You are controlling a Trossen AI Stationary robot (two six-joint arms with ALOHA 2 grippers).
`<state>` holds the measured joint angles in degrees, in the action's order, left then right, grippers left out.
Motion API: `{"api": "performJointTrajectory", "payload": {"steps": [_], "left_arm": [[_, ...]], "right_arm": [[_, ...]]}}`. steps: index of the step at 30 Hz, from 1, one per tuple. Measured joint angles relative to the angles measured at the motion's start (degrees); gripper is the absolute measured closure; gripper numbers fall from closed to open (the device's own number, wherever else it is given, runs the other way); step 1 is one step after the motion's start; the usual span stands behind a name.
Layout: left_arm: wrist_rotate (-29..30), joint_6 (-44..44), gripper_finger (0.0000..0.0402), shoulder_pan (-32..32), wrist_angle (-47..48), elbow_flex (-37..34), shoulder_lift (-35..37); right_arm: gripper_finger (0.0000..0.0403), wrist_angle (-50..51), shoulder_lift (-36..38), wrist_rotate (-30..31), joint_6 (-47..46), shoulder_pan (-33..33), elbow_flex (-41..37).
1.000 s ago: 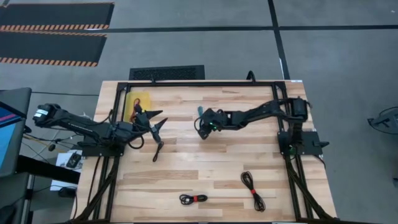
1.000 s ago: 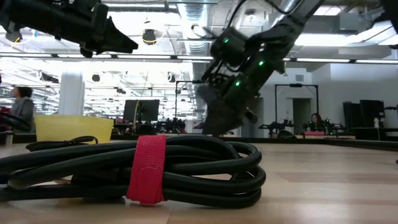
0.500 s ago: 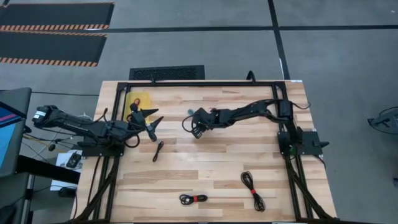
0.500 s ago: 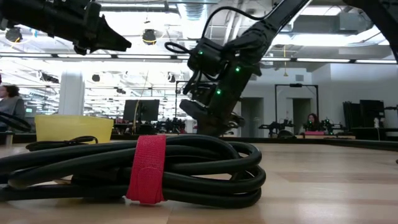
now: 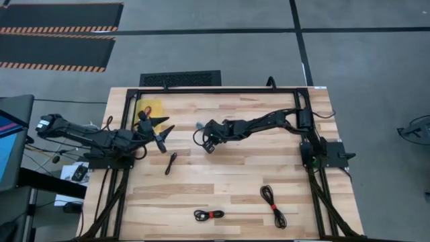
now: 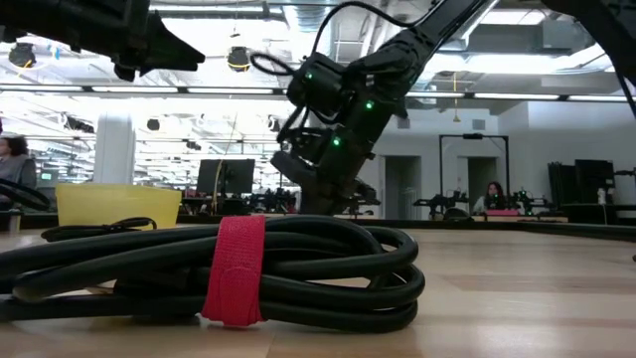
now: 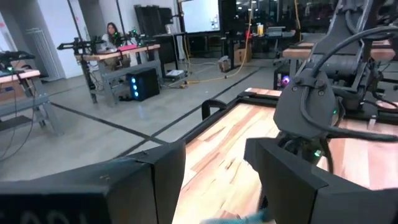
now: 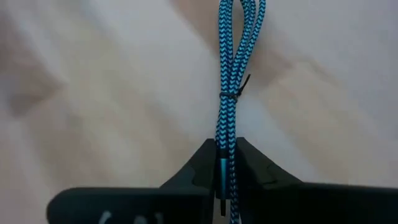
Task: Pick and place USB-C Cables
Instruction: Put the blue USB cable into the yellow bin
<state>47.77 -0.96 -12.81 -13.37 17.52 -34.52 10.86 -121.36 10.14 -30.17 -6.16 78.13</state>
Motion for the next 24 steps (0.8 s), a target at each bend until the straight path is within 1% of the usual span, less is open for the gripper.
{"api": "performJointTrajectory", "payload": {"steps": [5,11,14,17,24], "left_arm": [[5.4,-2.1,0.0217,-2.4,0.8,0.0,2.5],[9.3,-5.4,0.0217,-6.3,1.2,0.0,7.0],[12.9,-7.0,0.0217,-8.1,2.4,0.0,9.2],[16.2,-8.0,0.0217,-9.1,2.6,0.0,11.0],[17.2,-9.1,0.0217,-9.6,2.5,0.0,13.3]], "right_arm": [[0.0364,-8.3,0.0,-4.0,-0.6,0.6,0.0],[0.0365,-21.5,0.0,-5.7,-3.6,0.5,0.1],[0.0366,-26.6,-0.2,-6.5,-5.3,0.2,0.9],[0.0369,-26.9,-2.3,-6.5,-5.4,0.1,5.0],[0.0365,-27.5,-11.7,-7.7,-7.0,0.1,20.6]]}}
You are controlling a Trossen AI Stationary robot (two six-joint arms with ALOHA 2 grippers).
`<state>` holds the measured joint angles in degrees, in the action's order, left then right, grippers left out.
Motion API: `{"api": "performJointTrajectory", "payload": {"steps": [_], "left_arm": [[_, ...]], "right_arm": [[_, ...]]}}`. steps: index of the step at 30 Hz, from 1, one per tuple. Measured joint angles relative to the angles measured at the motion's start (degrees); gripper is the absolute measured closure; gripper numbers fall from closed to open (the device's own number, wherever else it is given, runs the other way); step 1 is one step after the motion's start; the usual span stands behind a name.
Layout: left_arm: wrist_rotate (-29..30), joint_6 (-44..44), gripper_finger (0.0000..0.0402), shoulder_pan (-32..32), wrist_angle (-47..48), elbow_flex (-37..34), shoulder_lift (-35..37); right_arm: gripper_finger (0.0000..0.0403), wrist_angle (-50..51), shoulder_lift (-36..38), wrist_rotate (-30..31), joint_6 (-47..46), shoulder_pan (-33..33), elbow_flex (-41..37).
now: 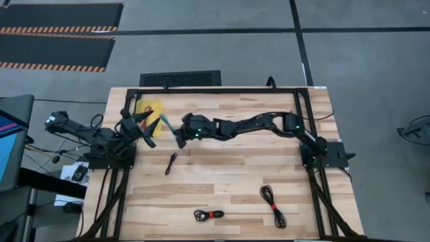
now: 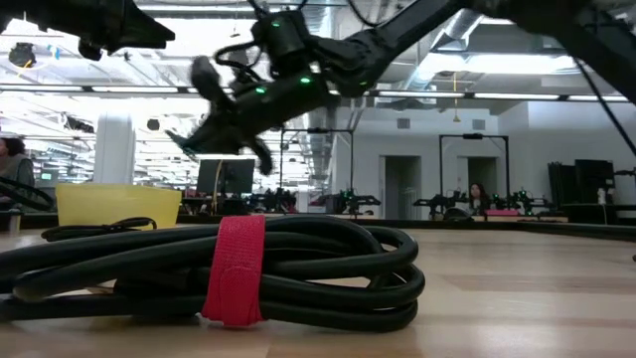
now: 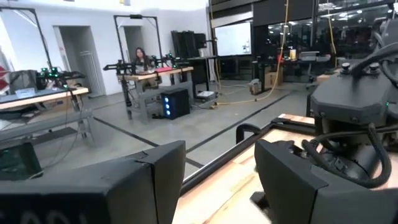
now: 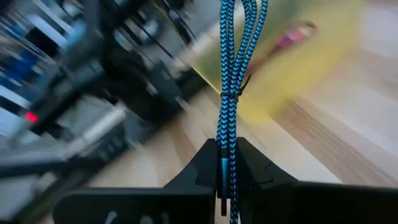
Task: Pick and place USB-C Cables
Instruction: Put the blue USB cable into the yellow bin
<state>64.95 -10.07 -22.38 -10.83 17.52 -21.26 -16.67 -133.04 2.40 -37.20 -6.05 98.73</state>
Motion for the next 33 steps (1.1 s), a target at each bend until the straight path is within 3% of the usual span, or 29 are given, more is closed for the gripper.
{"api": "performJointTrajectory", "payload": {"steps": [15,19,33], "left_arm": [[1.4,1.1,0.0217,0.0,3.9,0.0,0.0],[1.5,1.0,0.0217,0.1,3.9,0.0,0.0],[1.8,0.7,0.0217,0.1,3.7,0.0,0.0]], "right_arm": [[0.0368,3.4,-24.4,5.3,-15.7,-3.4,35.9],[0.0368,2.0,-25.8,7.0,-18.7,-4.0,34.9],[0.0352,-3.3,-25.7,8.3,-11.8,-4.1,35.0]]}}
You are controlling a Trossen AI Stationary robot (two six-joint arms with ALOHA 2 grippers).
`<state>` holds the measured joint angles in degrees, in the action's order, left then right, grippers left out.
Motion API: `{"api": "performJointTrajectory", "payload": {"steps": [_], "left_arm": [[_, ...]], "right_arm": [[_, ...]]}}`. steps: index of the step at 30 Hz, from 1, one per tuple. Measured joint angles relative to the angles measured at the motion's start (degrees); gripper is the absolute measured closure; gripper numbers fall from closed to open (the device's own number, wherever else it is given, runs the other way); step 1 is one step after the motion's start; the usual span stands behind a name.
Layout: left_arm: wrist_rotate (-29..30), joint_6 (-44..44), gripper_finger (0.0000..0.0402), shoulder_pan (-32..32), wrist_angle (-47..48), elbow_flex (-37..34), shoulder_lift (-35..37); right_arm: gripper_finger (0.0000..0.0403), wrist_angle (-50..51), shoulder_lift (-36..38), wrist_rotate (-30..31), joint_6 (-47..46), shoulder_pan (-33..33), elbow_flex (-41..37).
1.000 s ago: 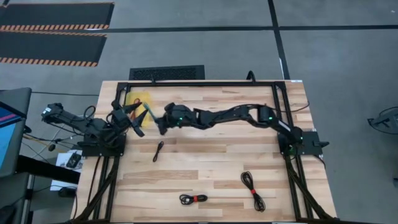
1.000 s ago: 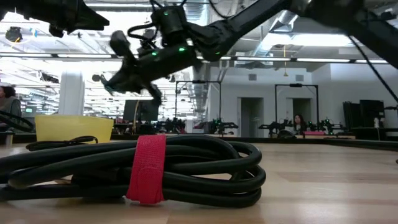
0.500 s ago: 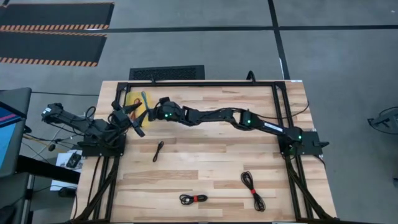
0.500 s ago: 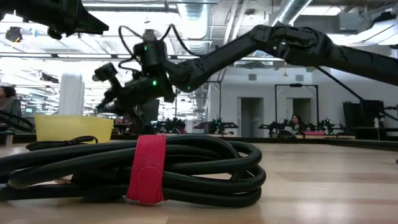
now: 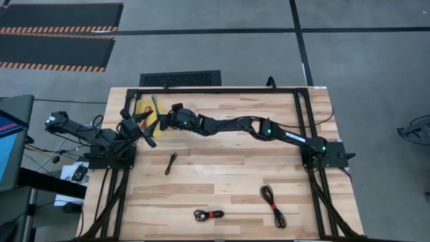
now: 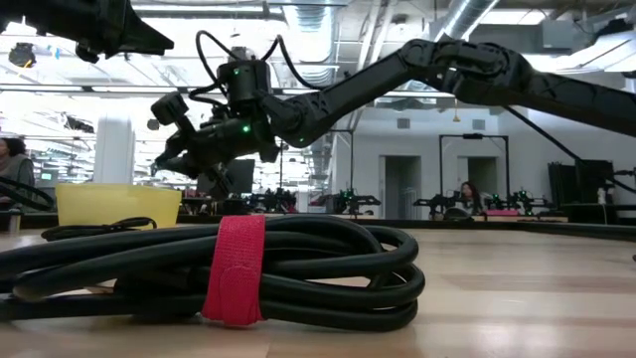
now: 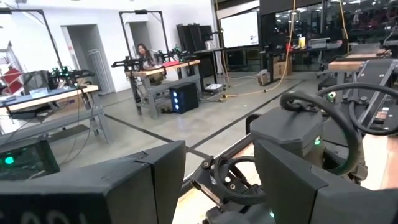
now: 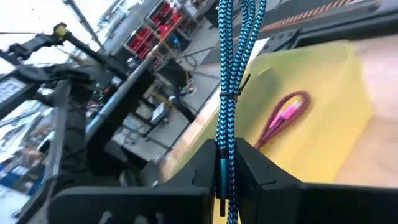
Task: Pick and place USB-C Cables
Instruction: Put the blue USB cable into the yellow bin
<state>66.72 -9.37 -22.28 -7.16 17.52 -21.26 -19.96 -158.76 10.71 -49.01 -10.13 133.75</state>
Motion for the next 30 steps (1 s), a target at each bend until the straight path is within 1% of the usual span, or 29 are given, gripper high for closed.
{"api": "performJointTrajectory", "payload": {"steps": [5,11,16,22,26,28,30], "left_arm": [[0.0,0.0,0.0217,0.0,0.0,0.0,0.0],[0.0,0.0,0.0217,0.0,0.0,0.0,0.0],[0.0,0.1,0.0217,0.0,-0.1,0.0,0.0],[0.0,0.9,0.0217,0.0,-0.1,0.0,0.0],[0.0,1.1,0.0217,0.0,-0.1,0.0,0.0],[0.0,1.5,0.0217,0.0,-0.1,0.0,0.0],[0.0,1.7,0.0217,0.0,-0.1,0.0,0.0]], "right_arm": [[0.0349,-2.7,0.0,3.2,2.4,-0.1,0.0],[0.0347,-3.2,0.0,3.1,4.5,0.0,0.0],[0.0347,-3.0,0.0,2.2,3.5,0.1,0.0],[0.0344,-3.3,0.0,-1.6,0.9,-0.3,0.0],[0.0323,-3.3,0.0,-5.8,0.6,-1.0,0.0],[0.0302,-3.3,0.0,-7.2,-0.1,-1.4,0.0],[0.0273,-3.3,0.0,-8.1,-0.2,-1.8,0.0]]}}
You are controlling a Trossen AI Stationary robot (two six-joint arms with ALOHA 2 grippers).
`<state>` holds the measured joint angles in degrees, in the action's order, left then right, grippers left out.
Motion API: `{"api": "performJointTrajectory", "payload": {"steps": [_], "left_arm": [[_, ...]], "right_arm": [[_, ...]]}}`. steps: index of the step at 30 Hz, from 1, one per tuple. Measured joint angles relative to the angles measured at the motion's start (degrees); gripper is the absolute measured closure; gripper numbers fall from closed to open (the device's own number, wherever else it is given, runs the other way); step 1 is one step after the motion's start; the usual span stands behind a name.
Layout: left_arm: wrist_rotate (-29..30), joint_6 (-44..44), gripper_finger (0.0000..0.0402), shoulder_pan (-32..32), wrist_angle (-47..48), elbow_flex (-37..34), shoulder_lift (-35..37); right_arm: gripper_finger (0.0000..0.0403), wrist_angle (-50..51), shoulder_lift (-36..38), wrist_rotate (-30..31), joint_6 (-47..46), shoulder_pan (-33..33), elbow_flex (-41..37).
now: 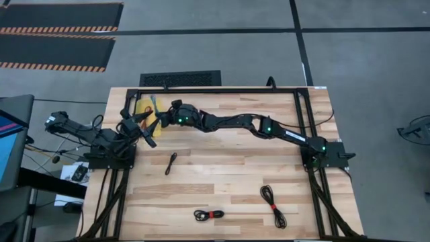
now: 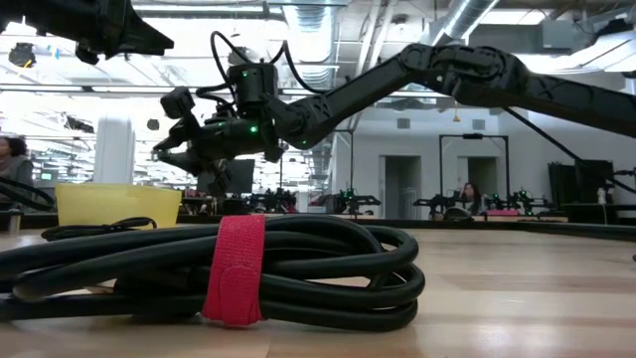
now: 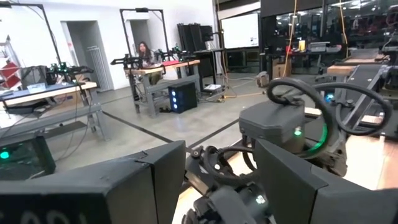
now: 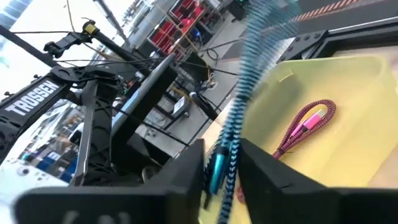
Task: Pick and place USB-C Cables
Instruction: Put the blue USB cable into the yellow bin, then put the top black USB cable into the yellow bin
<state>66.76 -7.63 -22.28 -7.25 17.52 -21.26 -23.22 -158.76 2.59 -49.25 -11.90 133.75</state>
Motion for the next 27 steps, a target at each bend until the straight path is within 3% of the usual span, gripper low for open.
{"api": "performJointTrajectory", "payload": {"steps": [5,9,20,27], "left_arm": [[0.0,0.2,0.0217,0.0,0.0,0.0,0.0],[0.1,0.1,0.0217,0.0,0.0,0.0,0.0],[0.1,0.2,0.0217,0.0,0.2,0.0,0.0],[0.1,3.5,0.0217,0.0,3.9,0.0,0.0]], "right_arm": [[0.0193,-0.9,0.0,-1.6,0.1,-0.4,0.0],[0.0166,-2.2,0.0,-5.8,2.0,-0.5,0.0],[0.0189,0.4,0.1,-11.1,7.3,-0.5,0.0],[0.0238,1.4,1.5,-11.9,12.9,-0.5,0.0]]}}
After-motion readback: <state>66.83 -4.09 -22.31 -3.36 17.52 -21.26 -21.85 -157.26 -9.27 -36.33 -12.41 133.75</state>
